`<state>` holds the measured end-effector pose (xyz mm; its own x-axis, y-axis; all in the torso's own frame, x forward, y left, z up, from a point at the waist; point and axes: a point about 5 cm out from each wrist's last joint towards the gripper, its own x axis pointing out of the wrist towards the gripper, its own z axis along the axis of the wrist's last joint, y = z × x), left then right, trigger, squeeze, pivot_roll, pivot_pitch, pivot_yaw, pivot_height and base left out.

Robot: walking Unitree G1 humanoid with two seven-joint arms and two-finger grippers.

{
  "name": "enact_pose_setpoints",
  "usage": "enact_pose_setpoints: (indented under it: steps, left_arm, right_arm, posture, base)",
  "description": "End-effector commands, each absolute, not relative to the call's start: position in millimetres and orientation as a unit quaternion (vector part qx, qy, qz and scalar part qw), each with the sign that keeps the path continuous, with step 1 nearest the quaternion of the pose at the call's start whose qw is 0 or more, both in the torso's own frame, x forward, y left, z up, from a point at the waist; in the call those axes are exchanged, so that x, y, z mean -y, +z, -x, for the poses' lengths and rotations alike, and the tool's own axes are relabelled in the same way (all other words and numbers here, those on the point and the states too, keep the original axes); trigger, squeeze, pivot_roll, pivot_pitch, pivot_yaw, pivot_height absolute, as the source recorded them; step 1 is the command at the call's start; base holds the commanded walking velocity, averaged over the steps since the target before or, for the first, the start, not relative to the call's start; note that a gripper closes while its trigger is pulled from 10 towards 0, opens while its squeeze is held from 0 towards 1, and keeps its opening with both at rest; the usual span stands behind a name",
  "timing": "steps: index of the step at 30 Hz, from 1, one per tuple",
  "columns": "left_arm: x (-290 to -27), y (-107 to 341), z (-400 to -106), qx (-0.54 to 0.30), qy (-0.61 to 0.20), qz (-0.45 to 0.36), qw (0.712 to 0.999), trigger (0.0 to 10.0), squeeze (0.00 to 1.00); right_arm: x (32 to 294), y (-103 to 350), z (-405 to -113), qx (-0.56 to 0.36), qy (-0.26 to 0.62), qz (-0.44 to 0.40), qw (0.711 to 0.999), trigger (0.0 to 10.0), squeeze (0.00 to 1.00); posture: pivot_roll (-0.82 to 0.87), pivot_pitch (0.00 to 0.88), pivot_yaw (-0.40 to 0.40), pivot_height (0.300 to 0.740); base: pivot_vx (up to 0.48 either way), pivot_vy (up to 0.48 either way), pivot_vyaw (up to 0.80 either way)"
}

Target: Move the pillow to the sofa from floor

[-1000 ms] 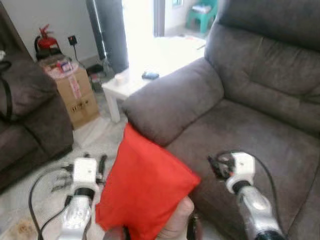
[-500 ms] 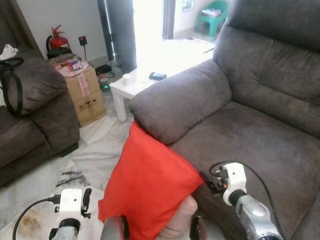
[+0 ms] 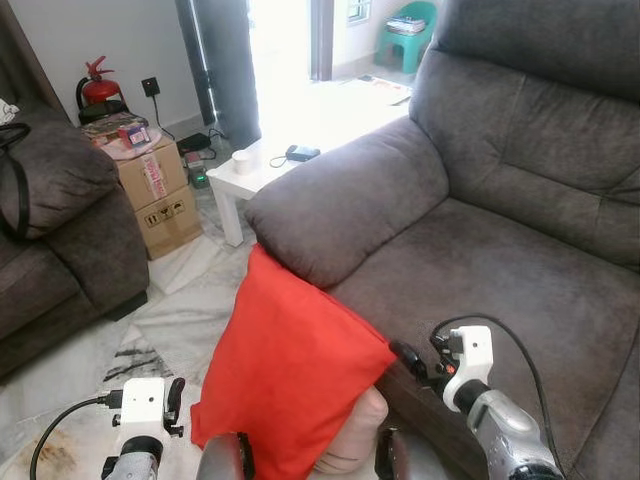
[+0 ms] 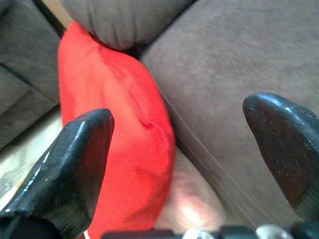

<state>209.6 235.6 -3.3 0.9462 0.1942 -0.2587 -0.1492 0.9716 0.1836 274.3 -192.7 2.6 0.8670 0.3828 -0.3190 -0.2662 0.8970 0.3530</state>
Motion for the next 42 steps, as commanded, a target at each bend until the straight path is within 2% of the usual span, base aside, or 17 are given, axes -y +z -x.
enact_pose_setpoints:
  steps: [1, 5, 8, 16, 17, 29, 39, 42]
  left_arm:
    - [-239.9, -3.5, -209.2, -0.14, 0.091, -0.081, 0.983, 10.0, 0.0]
    - [-239.9, -3.5, -209.2, -0.14, 0.091, -0.081, 0.983, 10.0, 0.0]
    - [-243.4, 17.4, -230.9, -0.097, 0.083, -0.08, 0.989, 10.0, 0.0]
    - [-243.0, 26.5, -241.6, -0.075, 0.084, -0.077, 0.991, 10.0, 0.0]
    - [-242.9, 27.9, -243.3, -0.073, 0.085, -0.076, 0.991, 10.0, 0.0]
    - [-238.6, 26.0, -238.4, -0.071, 0.085, -0.069, 0.991, 10.0, 0.0]
    - [-237.0, 26.2, -234.0, -0.073, 0.084, -0.063, 0.992, 10.0, 0.0]
    - [-236.2, 27.7, -232.2, -0.07, 0.085, -0.053, 0.993, 10.0, 0.0]
  right_arm:
    - [193.0, 2.1, -275.1, -0.198, 0.167, -0.159, 0.953, 10.0, 1.0]
    - [193.0, 2.1, -275.1, -0.198, 0.167, -0.159, 0.953, 10.0, 1.0]
    - [165.5, 5.9, -290.3, -0.208, 0.194, -0.154, 0.946, 10.0, 1.0]
    - [154.2, 13.2, -303.8, -0.213, 0.182, -0.144, 0.949, 10.0, 1.0]
    - [152.6, 15.5, -307.2, -0.211, 0.176, -0.136, 0.952, 10.0, 0.0]
    - [155.8, 5.0, -303.1, -0.24, 0.102, -0.126, 0.957, 10.0, 0.0]
    - [143.9, 2.4, -302.1, -0.259, 0.123, -0.14, 0.948, 10.0, 0.0]
    - [137.9, 0.7, -300.3, -0.266, 0.134, -0.167, 0.94, 10.0, 0.0]
  posture:
    - [0.05, 0.0, -0.001, 0.579]
    - [0.05, 0.0, -0.001, 0.579]
    - [0.08, 0.0, 0.004, 0.579]
    - [0.1, 0.0, -0.007, 0.579]
    - [0.1, 0.0, -0.013, 0.579]
    - [0.13, 0.0, -0.027, 0.579]
    - [0.16, 0.0, -0.048, 0.579]
    - [0.17, 0.0, -0.053, 0.579]
  base:
    - [0.0, 0.0, 0.0]
    - [0.0, 0.0, 0.0]
    - [0.0, 0.0, 0.0]
    - [0.0, 0.0, 0.0]
    - [0.0, 0.0, 0.0]
    - [0.0, 0.0, 0.0]
    - [0.0, 0.0, 0.0]
    - [0.0, 0.0, 0.0]
